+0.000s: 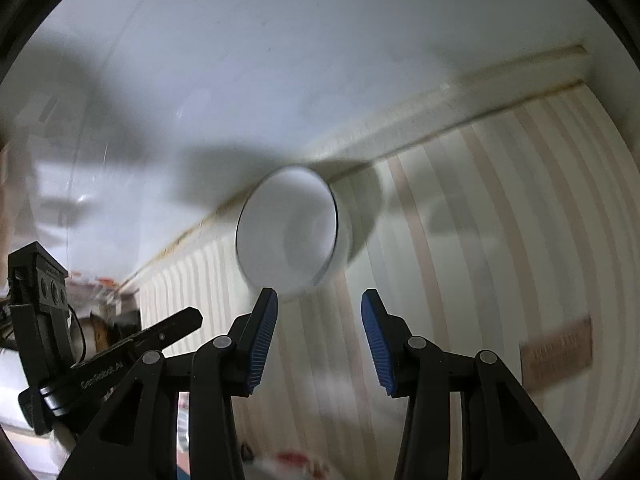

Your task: Organize plates and bowls

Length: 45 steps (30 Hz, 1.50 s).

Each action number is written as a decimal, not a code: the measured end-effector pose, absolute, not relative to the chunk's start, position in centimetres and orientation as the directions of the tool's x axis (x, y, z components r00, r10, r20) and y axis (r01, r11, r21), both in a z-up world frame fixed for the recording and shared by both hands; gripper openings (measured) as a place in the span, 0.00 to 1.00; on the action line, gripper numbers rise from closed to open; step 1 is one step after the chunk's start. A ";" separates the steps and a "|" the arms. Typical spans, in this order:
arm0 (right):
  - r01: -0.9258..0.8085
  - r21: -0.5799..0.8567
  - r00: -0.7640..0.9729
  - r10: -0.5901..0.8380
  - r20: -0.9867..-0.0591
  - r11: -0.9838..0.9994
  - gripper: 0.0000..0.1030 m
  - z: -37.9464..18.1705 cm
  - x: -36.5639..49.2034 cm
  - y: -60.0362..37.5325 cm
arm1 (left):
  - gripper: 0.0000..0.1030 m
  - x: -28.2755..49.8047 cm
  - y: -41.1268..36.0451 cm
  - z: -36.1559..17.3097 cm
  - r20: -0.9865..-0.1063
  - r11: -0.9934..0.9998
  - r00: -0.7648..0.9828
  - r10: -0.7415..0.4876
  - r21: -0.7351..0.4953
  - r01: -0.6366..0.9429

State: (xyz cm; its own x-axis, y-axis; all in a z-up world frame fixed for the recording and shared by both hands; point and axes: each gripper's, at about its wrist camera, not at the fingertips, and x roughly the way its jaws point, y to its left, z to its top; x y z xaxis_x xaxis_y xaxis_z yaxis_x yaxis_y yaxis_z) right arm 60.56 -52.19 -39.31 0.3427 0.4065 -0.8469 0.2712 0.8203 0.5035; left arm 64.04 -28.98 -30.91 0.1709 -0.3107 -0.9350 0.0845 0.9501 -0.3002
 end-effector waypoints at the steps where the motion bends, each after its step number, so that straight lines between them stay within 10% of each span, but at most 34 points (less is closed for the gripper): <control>1: 0.273 0.496 0.343 0.398 -0.851 0.824 0.45 -39.7 61.2 -52.1 | 0.21 64.7 -29.3 -31.4 -0.939 0.953 0.164 -0.302 -0.292 0.083; 13: 0.286 0.470 0.324 0.377 -0.868 0.835 0.45 -43.2 64.8 -52.4 | 0.21 67.3 -31.8 -35.3 -0.950 0.956 0.117 -0.291 -0.283 0.080; 18: 0.258 0.432 0.310 0.349 -0.884 0.864 0.12 -43.5 65.5 -51.2 | 0.15 67.6 -32.6 -36.0 -0.956 0.961 0.129 -0.265 -0.250 0.118; 45: 0.157 0.393 0.368 0.315 -0.875 0.906 0.11 -35.2 58.1 -45.2 | 0.15 58.3 -30.4 -26.6 -0.933 0.947 0.233 -0.275 -0.221 0.235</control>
State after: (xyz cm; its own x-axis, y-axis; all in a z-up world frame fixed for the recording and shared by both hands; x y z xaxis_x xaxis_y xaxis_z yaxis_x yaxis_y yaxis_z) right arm 58.10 -45.20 -35.21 0.3680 0.3151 -0.8748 0.1573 0.9062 0.3926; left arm 58.26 -30.36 -26.62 0.2326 -0.2751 -0.9328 0.2351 0.9466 -0.2205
